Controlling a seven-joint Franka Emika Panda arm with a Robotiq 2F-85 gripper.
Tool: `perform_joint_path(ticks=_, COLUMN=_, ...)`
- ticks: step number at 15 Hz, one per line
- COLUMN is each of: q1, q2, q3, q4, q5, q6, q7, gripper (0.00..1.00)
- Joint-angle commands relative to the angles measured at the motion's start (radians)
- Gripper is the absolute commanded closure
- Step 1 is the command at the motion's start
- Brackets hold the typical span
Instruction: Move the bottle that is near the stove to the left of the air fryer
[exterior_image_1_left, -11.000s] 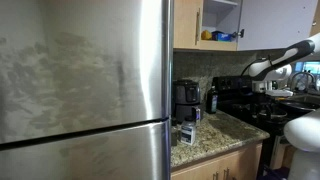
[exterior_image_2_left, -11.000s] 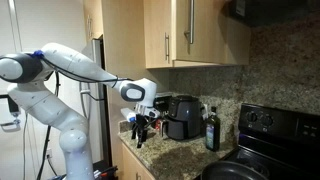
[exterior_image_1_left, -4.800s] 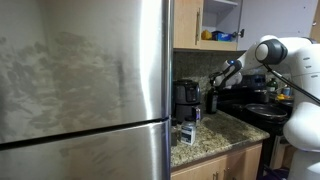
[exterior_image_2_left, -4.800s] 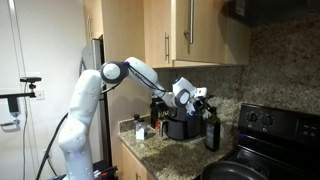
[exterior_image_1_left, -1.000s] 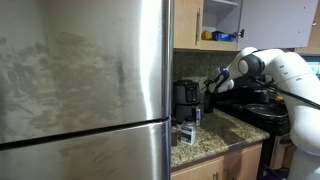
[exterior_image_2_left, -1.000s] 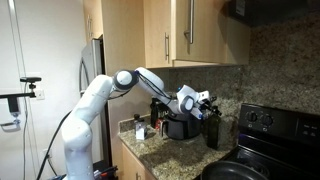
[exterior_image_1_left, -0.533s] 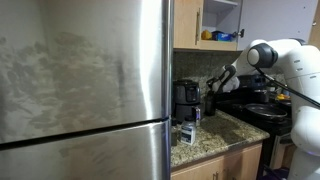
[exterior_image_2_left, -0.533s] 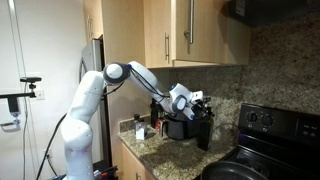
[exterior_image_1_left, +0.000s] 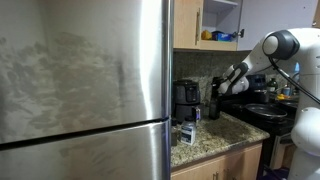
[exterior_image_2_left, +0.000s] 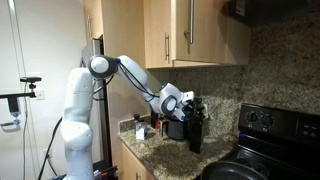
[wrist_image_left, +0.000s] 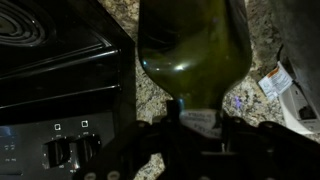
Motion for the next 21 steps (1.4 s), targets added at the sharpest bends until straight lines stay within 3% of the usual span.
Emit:
perform_joint_path(ticks=1, q1=-0.008, q2=-0.140, q3=0.006, q4=-0.170, q5=-0.058, q6=-0.032, q7=-0.043, gripper=0.89)
perform_joint_path(ticks=4, q1=-0.006, q2=-0.195, q3=0.015, q4=-0.233, q5=-0.086, q6=-0.074, q7=-0.048, gripper=0.89)
perform_joint_path(ticks=5, q1=-0.075, q2=-0.217, q3=0.108, q4=-0.260, q5=0.011, q6=-0.091, q7=-0.151, gripper=0.89)
perform_joint_path(ticks=12, q1=-0.129, q2=-0.303, q3=0.208, q4=-0.336, q5=0.086, q6=-0.203, q7=-0.291, gripper=0.89)
perform_joint_path(ticks=17, q1=-0.139, q2=-0.341, q3=0.228, q4=-0.354, q5=0.109, q6=-0.273, q7=-0.318, gripper=0.89)
perform_joint_path(ticks=18, q1=-0.096, q2=-0.355, q3=0.185, q4=-0.362, q5=0.092, q6=-0.288, q7=-0.308, gripper=0.89)
perform_joint_path(ticks=21, q1=-0.063, q2=-0.407, q3=0.163, q4=-0.396, q5=0.109, q6=-0.330, q7=-0.332, gripper=0.89)
